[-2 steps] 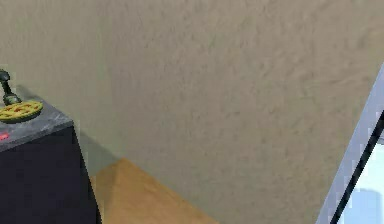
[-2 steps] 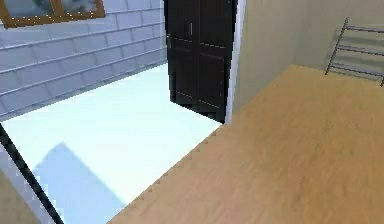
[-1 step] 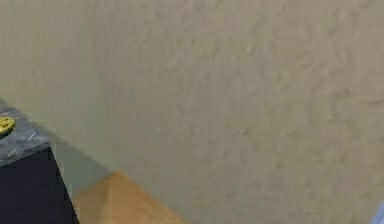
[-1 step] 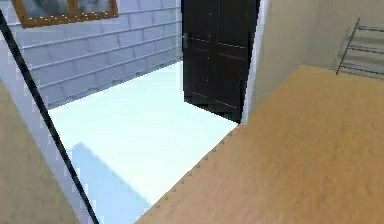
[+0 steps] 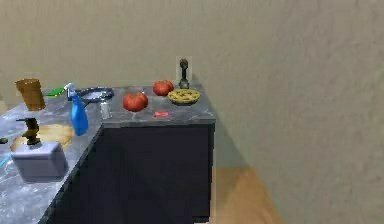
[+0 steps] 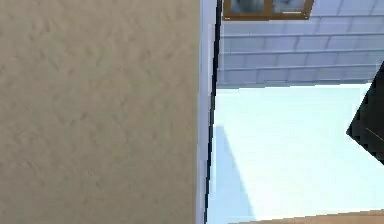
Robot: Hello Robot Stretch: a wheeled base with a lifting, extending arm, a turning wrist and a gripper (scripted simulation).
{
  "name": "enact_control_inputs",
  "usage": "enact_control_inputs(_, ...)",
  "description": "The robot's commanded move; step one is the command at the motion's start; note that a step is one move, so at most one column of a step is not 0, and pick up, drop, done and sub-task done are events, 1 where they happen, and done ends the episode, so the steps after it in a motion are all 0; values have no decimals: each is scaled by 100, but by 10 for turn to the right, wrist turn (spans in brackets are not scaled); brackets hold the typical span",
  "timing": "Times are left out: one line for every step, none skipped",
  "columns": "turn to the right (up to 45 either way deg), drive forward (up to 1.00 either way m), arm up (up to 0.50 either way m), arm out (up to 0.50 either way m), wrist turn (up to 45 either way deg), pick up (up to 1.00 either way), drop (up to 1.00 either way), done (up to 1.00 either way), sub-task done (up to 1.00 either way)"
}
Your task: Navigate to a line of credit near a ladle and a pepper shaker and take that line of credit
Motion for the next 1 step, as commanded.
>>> enact_control_inputs(390, 0, 0, 0, 0, 0, 0, 0, 0)
